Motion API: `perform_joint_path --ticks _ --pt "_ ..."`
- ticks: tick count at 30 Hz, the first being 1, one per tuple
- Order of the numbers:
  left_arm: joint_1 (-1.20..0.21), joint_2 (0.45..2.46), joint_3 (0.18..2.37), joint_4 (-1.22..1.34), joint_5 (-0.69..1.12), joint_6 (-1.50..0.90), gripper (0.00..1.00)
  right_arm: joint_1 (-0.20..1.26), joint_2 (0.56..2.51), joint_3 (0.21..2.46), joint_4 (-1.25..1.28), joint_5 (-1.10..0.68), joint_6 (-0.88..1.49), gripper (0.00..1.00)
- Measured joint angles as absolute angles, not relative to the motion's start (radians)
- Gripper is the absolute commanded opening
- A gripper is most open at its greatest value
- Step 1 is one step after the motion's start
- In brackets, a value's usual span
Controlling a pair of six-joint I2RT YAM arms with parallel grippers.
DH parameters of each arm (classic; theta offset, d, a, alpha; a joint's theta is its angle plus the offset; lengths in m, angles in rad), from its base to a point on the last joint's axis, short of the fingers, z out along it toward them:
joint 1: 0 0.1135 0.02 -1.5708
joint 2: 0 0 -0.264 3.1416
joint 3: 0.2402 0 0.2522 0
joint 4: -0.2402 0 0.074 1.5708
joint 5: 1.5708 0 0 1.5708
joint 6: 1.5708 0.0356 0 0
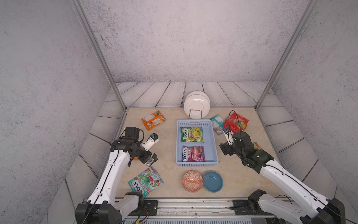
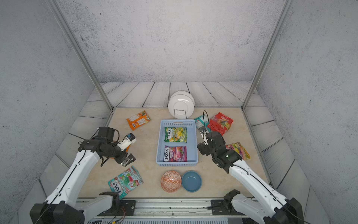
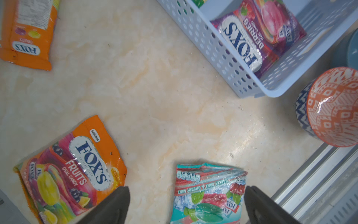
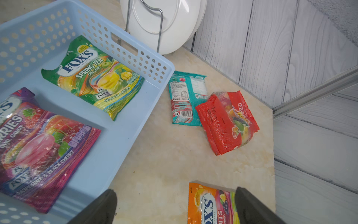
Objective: Put the candies in the basket
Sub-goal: Pick up the candy at the center of the board.
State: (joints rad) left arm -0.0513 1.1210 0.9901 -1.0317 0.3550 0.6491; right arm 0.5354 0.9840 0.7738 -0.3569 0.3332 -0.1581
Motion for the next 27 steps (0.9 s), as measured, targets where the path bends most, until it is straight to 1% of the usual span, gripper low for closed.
perform_joint_path --ticks 2,6,13,21,25,27 --pt "-0.046 1.150 0.990 -1.081 0.340 0.697 1.00 0.535 0.970 0.759 -0.345 0.344 -0.168 0.99" --pt "-0.039 1.211 0.988 -1.151 0.315 0.759 0.98 0.535 0.950 0.734 -0.315 0.360 -0.184 0.99" --pt "-0.006 1.216 0.900 -1.171 0.259 0.864 0.97 0.535 0.936 0.715 -0.288 0.374 -0.196 0.99" --pt "0.097 1.277 0.857 -1.152 0.246 0.990 0.95 0.535 0.928 0.709 -0.279 0.388 -0.209 0.99" --pt "0.137 1.321 0.840 -1.137 0.242 1.038 0.88 0.535 0.917 0.703 -0.276 0.400 -0.215 0.99" --pt "0.151 1.349 0.838 -1.125 0.240 1.059 0.87 0.535 0.911 0.701 -0.276 0.401 -0.218 0.99"
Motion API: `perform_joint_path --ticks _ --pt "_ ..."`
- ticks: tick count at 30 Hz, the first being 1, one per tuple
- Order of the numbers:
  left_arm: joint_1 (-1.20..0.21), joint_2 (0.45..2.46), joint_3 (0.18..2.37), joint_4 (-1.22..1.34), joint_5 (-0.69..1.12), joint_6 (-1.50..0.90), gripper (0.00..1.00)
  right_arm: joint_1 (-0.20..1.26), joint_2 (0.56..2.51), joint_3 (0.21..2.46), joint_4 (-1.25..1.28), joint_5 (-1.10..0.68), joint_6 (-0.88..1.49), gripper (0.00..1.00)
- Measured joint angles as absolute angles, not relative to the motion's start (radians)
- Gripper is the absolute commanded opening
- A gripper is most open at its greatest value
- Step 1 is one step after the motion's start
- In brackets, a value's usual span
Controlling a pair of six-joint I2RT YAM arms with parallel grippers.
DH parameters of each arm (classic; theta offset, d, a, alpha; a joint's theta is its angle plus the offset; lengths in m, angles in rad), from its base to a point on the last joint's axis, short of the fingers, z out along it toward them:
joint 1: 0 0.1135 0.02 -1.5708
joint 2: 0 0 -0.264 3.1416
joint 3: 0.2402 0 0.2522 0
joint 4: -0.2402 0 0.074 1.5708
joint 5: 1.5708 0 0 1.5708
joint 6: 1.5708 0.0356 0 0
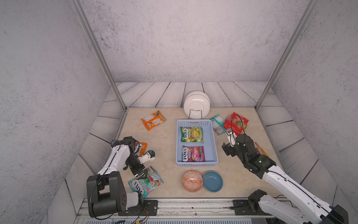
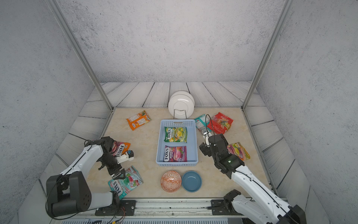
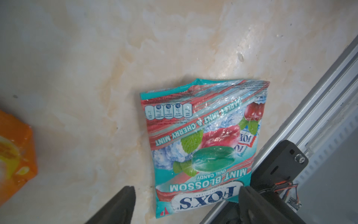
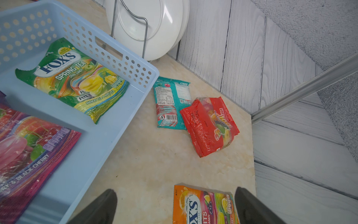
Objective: Put the candies in the basket
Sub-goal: Pick up the candy at the center of the board.
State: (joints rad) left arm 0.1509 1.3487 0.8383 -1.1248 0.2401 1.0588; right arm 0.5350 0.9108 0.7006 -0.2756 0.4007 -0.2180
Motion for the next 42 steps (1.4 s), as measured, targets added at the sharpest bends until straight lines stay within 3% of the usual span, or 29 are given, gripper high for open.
perform_joint_path --ticks 9,19,21,24,28,31,42 --pt "0.178 1.442 0.803 -1.038 0.226 1.117 0.84 0.535 0.893 0.691 -0.268 0.413 -0.223 0.99" --pt "0.201 1.509 0.770 -0.978 0.213 1.146 0.73 0.535 0.891 0.686 -0.257 0.422 -0.226 0.99" --pt "0.207 1.511 0.771 -0.973 0.214 1.151 0.68 0.535 0.891 0.686 -0.257 0.421 -0.227 0.99" --pt "0.217 1.514 0.767 -0.969 0.214 1.156 0.53 0.535 0.891 0.685 -0.254 0.422 -0.229 0.99" --pt "0.221 1.520 0.765 -0.975 0.213 1.169 0.19 0.535 0.892 0.685 -0.252 0.422 -0.230 0.99" --pt "0.223 1.513 0.778 -0.985 0.215 1.174 0.03 0.535 0.892 0.685 -0.249 0.422 -0.232 0.99" --pt "0.221 1.441 0.830 -1.044 0.228 1.172 0.00 0.535 0.892 0.685 -0.249 0.423 -0.236 0.99"
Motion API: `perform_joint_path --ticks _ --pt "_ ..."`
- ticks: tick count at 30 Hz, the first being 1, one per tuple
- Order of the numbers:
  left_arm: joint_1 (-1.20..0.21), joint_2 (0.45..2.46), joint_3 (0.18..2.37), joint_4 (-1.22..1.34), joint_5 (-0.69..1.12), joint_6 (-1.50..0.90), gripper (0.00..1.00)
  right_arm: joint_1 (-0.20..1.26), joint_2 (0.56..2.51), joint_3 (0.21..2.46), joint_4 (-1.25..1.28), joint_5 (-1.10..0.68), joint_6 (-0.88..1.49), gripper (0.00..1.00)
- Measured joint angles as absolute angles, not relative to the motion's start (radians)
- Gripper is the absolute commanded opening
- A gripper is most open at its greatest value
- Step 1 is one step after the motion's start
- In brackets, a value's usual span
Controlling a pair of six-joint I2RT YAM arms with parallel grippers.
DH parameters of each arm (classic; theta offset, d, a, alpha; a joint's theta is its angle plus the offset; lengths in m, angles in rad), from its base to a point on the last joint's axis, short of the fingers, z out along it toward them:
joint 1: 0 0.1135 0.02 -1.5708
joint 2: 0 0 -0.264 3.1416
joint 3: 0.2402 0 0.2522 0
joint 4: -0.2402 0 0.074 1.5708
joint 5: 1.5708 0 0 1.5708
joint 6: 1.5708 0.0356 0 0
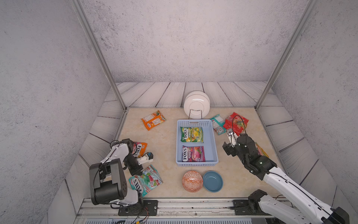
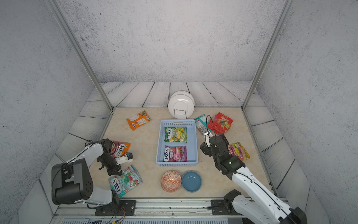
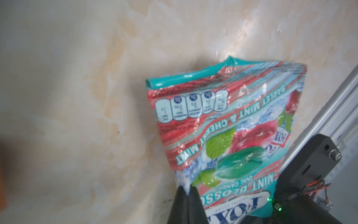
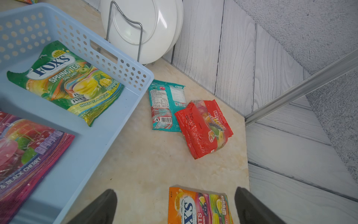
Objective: Put the candies in the basket
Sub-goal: Pick up the candy at the center of the board, then place the candy in the basket.
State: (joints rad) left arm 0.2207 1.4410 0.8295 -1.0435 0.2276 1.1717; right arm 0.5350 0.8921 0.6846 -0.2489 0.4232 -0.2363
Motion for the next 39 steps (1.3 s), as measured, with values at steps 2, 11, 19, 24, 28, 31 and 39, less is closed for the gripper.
perform_joint_path --ticks 2,11,19,24,28,31,39 --pt "0.217 1.412 0.864 -1.056 0.233 1.174 0.00 0.535 0.892 0.685 -0.248 0.424 -0.236 0.99" --pt "0.170 1.324 1.016 -1.114 0.279 1.180 0.00 0.535 0.891 0.684 -0.244 0.432 -0.236 0.99" --pt "0.028 1.307 1.140 -1.164 0.273 1.142 0.00 0.535 0.891 0.683 -0.241 0.448 -0.238 0.99" --pt "-0.076 1.307 1.252 -1.191 0.262 1.102 0.00 0.535 0.888 0.683 -0.239 0.449 -0.241 0.99" --pt "-0.163 1.310 1.343 -1.221 0.235 1.076 0.00 0.535 0.878 0.679 -0.234 0.459 -0.244 0.99" --pt "-0.231 1.321 1.423 -1.243 0.223 1.052 0.00 0.535 0.875 0.678 -0.231 0.464 -0.248 0.99" --pt "-0.406 1.420 1.630 -1.283 0.205 0.962 0.00 0.535 0.860 0.675 -0.228 0.477 -0.259 0.99"
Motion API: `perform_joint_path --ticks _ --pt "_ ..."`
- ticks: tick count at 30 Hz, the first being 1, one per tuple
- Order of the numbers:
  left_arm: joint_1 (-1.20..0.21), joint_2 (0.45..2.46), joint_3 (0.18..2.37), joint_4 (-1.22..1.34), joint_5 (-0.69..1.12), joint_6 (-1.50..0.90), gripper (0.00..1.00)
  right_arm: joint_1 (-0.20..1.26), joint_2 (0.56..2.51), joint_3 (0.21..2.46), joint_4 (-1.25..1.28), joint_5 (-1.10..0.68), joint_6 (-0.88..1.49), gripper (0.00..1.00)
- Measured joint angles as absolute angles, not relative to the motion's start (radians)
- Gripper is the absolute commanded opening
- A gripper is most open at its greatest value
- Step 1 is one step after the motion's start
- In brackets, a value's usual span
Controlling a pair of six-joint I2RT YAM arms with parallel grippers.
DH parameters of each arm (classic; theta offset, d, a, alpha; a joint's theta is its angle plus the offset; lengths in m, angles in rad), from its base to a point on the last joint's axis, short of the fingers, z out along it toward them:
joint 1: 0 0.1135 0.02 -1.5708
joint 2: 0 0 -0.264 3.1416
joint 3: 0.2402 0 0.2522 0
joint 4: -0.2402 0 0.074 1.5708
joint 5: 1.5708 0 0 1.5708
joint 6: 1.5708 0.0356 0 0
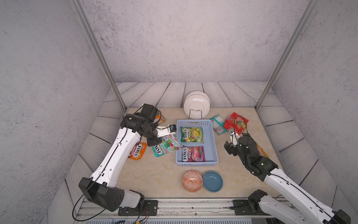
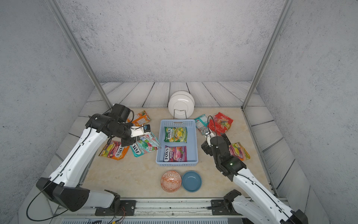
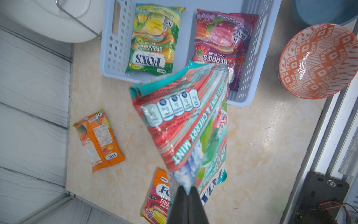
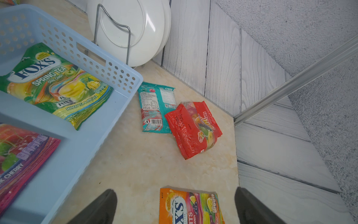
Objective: Put the candies in the basket
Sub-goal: Place the candy in the basket.
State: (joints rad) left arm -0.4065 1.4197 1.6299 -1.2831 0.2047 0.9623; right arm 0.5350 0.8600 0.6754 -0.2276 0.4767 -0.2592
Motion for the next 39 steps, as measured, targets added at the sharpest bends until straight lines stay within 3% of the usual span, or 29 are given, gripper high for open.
perform_joint_path --ticks 17,39 --pt "-0.700 1.715 1.895 -1.296 0.177 0.892 0.00 0.535 0.825 0.653 -0.225 0.500 -0.283 0.99" --pt "-0.782 1.932 1.920 -1.270 0.153 0.927 0.00 0.534 0.825 0.653 -0.214 0.500 -0.286 0.99"
